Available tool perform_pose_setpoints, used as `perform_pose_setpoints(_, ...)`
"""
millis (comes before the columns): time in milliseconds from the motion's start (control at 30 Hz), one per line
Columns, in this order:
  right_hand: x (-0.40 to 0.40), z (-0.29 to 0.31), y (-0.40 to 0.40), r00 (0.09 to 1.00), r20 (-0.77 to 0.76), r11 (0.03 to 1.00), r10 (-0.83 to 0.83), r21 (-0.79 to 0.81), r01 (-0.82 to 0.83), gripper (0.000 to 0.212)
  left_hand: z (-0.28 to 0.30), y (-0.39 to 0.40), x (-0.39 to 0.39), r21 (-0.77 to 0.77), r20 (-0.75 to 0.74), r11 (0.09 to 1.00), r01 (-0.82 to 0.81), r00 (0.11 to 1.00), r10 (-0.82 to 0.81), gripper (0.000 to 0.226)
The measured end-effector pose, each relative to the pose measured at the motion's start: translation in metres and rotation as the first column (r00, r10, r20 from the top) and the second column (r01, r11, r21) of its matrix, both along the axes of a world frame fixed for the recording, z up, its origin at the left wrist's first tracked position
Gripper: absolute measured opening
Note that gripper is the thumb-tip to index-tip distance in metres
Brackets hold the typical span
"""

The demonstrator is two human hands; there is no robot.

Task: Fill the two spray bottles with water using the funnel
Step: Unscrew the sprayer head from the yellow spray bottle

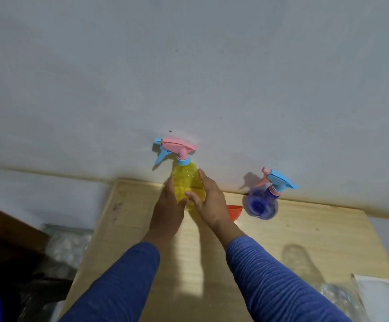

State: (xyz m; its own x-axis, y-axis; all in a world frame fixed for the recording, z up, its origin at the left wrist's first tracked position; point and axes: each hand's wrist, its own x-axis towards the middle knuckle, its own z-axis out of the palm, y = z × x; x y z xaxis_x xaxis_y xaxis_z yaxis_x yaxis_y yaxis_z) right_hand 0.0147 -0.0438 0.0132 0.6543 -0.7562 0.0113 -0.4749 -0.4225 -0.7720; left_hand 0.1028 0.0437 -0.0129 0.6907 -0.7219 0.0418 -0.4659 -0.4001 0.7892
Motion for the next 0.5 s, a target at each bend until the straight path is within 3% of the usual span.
perform_pose_setpoints(133, -0.003, 0.0, 0.004, 0.999, 0.033, 0.999, -0.037, 0.019, 0.037, 0.069, -0.001, 0.0, -0.001, -0.021, 0.022, 1.0, 0.016, 1.0, -0.016, 0.074)
perform_pose_setpoints(367, -0.036, 0.015, 0.034, 0.98, 0.135, 0.989, -0.146, 0.051, 0.14, 0.068, 0.019, 0.025, -0.024, -0.198, 0.076, 0.977, 0.086, 0.995, -0.072, 0.074)
perform_pose_setpoints(500, -0.075, 0.021, 0.066, 0.958, 0.159, 0.971, -0.238, 0.034, 0.236, 0.066, 0.022, 0.048, -0.057, -0.186, 0.053, 0.968, 0.167, 0.986, -0.16, 0.073)
